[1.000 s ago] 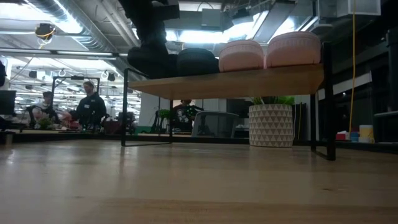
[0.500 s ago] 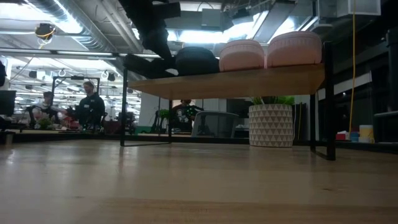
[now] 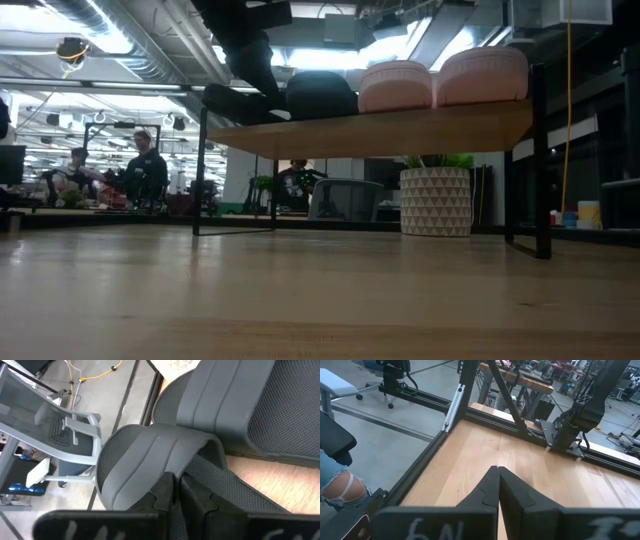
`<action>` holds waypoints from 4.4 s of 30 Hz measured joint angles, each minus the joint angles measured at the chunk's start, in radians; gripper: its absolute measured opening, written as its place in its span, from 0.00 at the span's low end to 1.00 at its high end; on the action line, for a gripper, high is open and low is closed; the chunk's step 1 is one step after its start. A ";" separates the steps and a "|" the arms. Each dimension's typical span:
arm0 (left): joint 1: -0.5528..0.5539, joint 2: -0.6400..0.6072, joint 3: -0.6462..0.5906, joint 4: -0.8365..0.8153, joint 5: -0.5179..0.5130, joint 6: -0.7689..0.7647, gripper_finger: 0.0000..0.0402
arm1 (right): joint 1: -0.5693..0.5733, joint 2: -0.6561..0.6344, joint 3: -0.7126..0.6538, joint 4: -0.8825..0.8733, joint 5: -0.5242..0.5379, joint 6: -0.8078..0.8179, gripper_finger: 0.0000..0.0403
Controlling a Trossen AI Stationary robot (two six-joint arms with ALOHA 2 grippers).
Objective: Pick and place slides into the shelf
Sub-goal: Put the black slide on the shelf, then return to Home Position
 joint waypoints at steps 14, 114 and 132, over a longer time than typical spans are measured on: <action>-0.001 0.000 0.000 0.000 0.030 0.000 0.26 | 0.000 0.000 0.000 -0.008 0.000 0.003 0.02; -0.212 -1.286 -1.096 0.674 0.670 -0.107 0.36 | -0.213 -0.988 -0.834 0.041 -0.497 0.135 0.02; -0.042 -1.285 -1.169 0.727 0.871 -0.103 0.36 | -0.325 -1.228 -0.907 -0.152 -0.606 0.100 0.02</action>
